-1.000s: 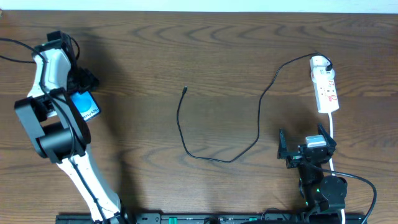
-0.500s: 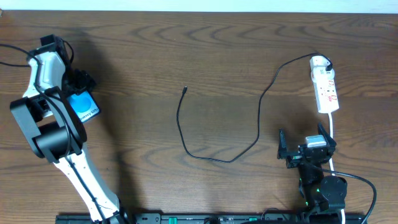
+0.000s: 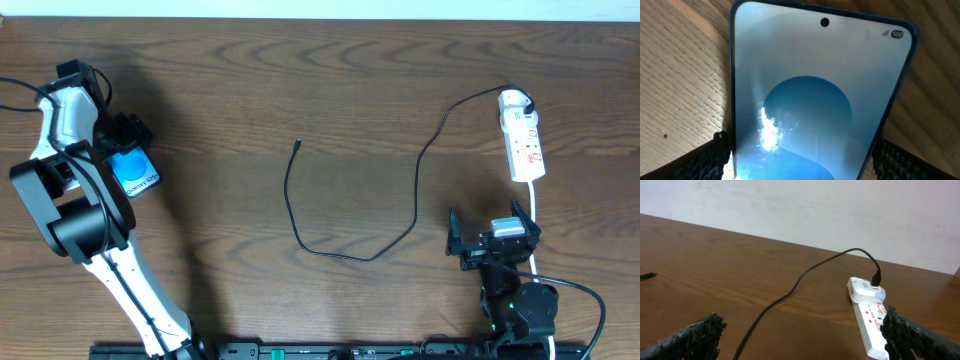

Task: Plug charger to phone and switch on socket
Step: 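Lower the left gripper and grasp the smartphone by its bottom edge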

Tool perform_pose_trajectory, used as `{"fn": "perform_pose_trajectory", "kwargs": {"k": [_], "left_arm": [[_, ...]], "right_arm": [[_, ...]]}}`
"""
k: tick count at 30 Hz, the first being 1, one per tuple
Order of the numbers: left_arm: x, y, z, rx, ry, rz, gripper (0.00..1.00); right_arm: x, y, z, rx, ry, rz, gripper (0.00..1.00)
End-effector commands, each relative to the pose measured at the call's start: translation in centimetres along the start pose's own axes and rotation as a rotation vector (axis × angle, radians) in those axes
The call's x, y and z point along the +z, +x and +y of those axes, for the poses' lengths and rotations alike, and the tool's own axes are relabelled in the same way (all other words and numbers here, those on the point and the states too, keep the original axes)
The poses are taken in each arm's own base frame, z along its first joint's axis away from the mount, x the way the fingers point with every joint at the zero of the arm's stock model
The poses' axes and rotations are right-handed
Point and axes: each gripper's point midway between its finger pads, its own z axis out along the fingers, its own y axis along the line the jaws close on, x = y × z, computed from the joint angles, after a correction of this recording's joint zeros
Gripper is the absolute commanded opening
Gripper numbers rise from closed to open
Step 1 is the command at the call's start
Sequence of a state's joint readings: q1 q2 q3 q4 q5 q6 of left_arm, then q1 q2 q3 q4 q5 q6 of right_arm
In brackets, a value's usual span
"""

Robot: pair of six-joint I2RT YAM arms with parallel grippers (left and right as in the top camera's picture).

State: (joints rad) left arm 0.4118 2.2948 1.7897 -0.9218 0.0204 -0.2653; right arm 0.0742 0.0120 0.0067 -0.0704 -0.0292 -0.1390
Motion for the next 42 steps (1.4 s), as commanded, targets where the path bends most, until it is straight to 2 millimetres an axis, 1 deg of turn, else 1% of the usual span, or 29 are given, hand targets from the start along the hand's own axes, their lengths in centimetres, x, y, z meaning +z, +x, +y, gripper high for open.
{"fn": "perform_pose_trajectory", "kwargs": {"k": [1, 5, 12, 13, 16, 22, 31, 34, 42], "left_arm": [[2.5, 2.4, 0.5, 0.011, -0.008, 0.084, 0.93], [3.5, 3.3, 0.5, 0.01, 0.001, 0.101, 0.93], [3.8, 4.0, 0.4, 0.04, 0.014, 0.124, 0.92], [3.8, 4.0, 0.4, 0.039, 0.013, 0.126, 0.88], [3.8, 4.3, 0.5, 0.039, 0.01, 0.136, 0.84], [3.8, 4.4, 0.5, 0.04, 0.009, 0.14, 0.72], [3.5, 4.9, -0.1, 0.058, 0.006, 0.15, 0.66], [2.9, 5.2, -0.8, 0.066, 0.026, 0.155, 0.66], [0.6, 5.7, -4.6, 0.098, 0.163, 0.149, 0.66]], "right_arm": [[0.0, 0.0, 0.1, 0.011, -0.004, -0.001, 0.99], [0.0, 0.0, 0.1, 0.011, -0.004, -0.001, 0.99], [0.0, 0.0, 0.1, 0.011, -0.004, -0.002, 0.99], [0.0, 0.0, 0.1, 0.011, -0.004, -0.002, 0.99], [0.0, 0.0, 0.1, 0.011, -0.004, -0.001, 0.99], [0.0, 0.0, 0.1, 0.011, -0.004, -0.002, 0.99], [0.0, 0.0, 0.1, 0.011, -0.004, -0.001, 0.99], [0.0, 0.0, 0.1, 0.011, -0.004, -0.001, 0.99], [0.0, 0.0, 0.1, 0.011, -0.004, -0.001, 0.99]]}}
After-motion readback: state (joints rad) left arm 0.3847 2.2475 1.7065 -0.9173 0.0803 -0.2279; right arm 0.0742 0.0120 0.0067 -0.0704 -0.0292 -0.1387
